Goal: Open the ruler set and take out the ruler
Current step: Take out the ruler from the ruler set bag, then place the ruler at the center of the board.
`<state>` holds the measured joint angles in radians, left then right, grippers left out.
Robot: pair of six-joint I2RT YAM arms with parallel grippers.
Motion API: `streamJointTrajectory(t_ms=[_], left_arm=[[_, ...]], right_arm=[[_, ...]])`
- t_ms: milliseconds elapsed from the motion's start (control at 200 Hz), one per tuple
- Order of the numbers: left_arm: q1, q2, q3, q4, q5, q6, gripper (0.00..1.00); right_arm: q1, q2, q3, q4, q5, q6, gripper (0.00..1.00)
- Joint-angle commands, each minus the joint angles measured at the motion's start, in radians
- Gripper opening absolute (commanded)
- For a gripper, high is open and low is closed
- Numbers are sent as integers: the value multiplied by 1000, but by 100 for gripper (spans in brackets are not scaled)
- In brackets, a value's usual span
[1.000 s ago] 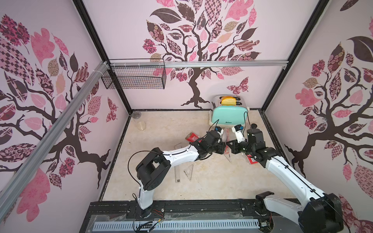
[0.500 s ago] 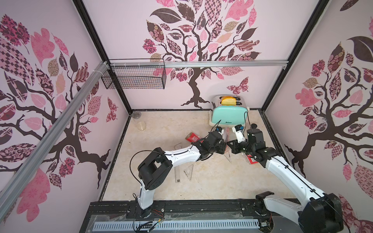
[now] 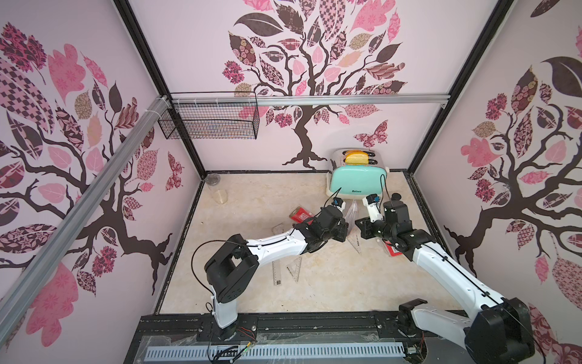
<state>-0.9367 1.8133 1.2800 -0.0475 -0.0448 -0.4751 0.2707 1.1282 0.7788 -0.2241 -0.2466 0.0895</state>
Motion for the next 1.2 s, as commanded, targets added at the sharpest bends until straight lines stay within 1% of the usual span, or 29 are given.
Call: streamJointTrajectory(t_ms=[0,155,300,465,635,730,905,1070,1195], left_arm=[[-4,-47,-14,-30,-8,29,0],[-5,-83,-25,-52,26,35,0],[-5,-136,-66,-44,45,35,0],[-5,-224,-111,-12,88,36,0],[-4,-312,-155,24,90,30,0],[-4,-342,-165,14,102,24,0],[-4,-361,-235,11,154,-35,0],[15,-332,-338,117,244,-124,0],[48,-290,-372,164,321,-147,0]], right_arm=[[0,5,7,30,52,10,0],[1,10,1,45,89,24,0],[0,19,5,43,138,27,0],[0,31,3,48,156,31,0],[0,33,-6,53,163,33,0],[-1,29,-1,45,174,29,0],[0,0,13,11,213,21,0],[-1,-45,33,-29,227,18,0],[-1,-86,47,-62,231,19,0]])
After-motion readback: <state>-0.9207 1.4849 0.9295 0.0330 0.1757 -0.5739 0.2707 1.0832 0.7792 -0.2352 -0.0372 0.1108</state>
